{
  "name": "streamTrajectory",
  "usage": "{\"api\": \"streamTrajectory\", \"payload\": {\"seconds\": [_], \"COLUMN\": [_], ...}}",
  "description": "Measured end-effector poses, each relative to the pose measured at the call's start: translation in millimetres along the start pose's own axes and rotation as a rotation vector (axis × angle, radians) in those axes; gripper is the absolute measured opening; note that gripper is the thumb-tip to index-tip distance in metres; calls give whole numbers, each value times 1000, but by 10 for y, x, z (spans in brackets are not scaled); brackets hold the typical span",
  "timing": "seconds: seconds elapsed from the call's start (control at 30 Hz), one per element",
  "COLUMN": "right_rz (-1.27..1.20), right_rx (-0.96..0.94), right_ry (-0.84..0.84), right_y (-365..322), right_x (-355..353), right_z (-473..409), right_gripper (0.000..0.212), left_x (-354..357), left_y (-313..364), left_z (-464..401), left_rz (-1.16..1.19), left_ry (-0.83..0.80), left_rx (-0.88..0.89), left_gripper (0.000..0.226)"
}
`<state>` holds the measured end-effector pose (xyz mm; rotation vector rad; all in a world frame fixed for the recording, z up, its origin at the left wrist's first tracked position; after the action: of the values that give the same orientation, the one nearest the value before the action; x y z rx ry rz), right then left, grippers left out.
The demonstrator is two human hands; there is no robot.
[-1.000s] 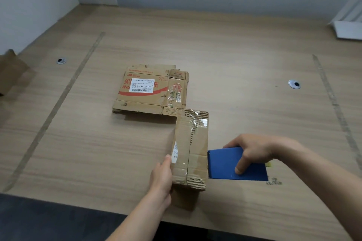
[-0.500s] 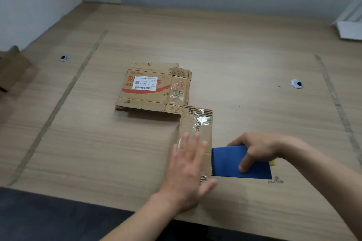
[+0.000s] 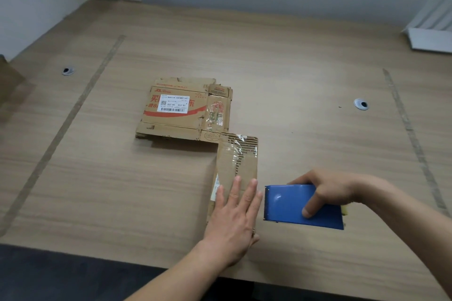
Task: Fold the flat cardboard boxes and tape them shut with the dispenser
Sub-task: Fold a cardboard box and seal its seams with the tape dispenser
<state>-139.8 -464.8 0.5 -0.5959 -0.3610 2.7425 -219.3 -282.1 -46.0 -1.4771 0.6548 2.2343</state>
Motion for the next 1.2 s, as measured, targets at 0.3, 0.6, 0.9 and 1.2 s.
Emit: {"api": "streamTrajectory", "payload": {"seconds": [0.3,0.6,0.9,1.2], "right_rz": [-207,-233,203,309], "right_rx": [-80,-125,81,282], "right_ry": [-91,-121,43,191], "right_y": [249,308,-175,-84], "right_x": [83,73,124,160], "right_z": [133,151,-65,-252], "right_gripper": [60,62,44,42], "left_x": [5,10,23,45], "left_y": [22,12,-1,8], "left_z": [-5,-9,-17,-32], "left_rz": [-7,8,33,47], "left_ry": [-21,-32,-25,4], "left_rx": [15,34,29,52], "left_gripper": [87,86,88,82]}}
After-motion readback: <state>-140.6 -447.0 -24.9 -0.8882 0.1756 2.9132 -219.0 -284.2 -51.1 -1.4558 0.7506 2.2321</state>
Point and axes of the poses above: each hand's wrist, its own z-axis away from the middle knuckle, its own x-axis out of the palm, y = z × x, the point moved 7 cm from there along -z, towards the middle knuckle, and after that the axes turned 10 degrees about x, right-handed, at the moved point
